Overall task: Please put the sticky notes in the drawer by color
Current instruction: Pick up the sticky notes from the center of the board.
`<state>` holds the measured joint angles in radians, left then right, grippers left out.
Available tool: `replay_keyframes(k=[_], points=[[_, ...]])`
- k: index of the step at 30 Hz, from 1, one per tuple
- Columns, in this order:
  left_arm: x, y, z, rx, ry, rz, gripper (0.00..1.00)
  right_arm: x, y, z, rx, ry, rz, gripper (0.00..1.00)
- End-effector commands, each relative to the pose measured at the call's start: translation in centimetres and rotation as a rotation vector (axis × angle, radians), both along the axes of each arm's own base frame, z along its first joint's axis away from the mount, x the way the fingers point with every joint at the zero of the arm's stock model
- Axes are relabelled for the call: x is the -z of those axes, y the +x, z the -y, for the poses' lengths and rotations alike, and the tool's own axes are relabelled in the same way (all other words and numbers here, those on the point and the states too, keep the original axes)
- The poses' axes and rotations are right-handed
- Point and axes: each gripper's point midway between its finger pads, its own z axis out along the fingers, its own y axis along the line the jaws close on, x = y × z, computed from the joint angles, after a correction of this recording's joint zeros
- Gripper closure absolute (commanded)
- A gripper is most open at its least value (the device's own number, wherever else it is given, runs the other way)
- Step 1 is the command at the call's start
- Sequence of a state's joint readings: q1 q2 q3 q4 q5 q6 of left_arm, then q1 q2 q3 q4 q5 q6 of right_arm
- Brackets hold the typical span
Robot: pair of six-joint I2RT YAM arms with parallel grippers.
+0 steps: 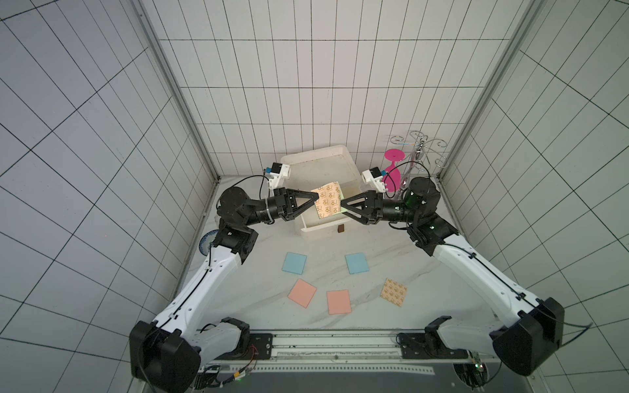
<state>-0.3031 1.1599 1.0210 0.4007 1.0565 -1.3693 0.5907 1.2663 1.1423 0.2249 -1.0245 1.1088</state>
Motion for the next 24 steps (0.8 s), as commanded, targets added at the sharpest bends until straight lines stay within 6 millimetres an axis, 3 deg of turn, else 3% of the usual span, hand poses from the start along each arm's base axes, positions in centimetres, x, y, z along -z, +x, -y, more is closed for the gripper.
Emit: replay_keyframes(k=[1, 8, 13, 19, 24], points=[[-0.5, -0.3, -0.4, 0.001, -0.006, 0.037, 0.99, -4.2, -1.4, 0.9, -0.022, 0.076, 0.102, 0.20], [0.0, 0.0, -0.6, -0.009, -0.002, 0.021, 0.99, -5.6, -1.2, 2.7, 0.025, 0.097, 0.124, 0.14], [0.2, 0.1, -0.4, -0.010, -0.003, 0.013, 0.99, -5.8, -1.2, 1.5, -0.013, 0.125, 0.109, 0.14], [0.2, -0.3, 0.4, 0.017, -0.003, 0.012, 0.99, -5.0, -1.1, -0.4, -0.045, 0.121, 0.092, 0.19], [0.3, -0.2, 0.5, 0.017, 0.000, 0.015, 0.99, -4.9, -1.1, -0.9, -0.060, 0.125, 0.086, 0.33]])
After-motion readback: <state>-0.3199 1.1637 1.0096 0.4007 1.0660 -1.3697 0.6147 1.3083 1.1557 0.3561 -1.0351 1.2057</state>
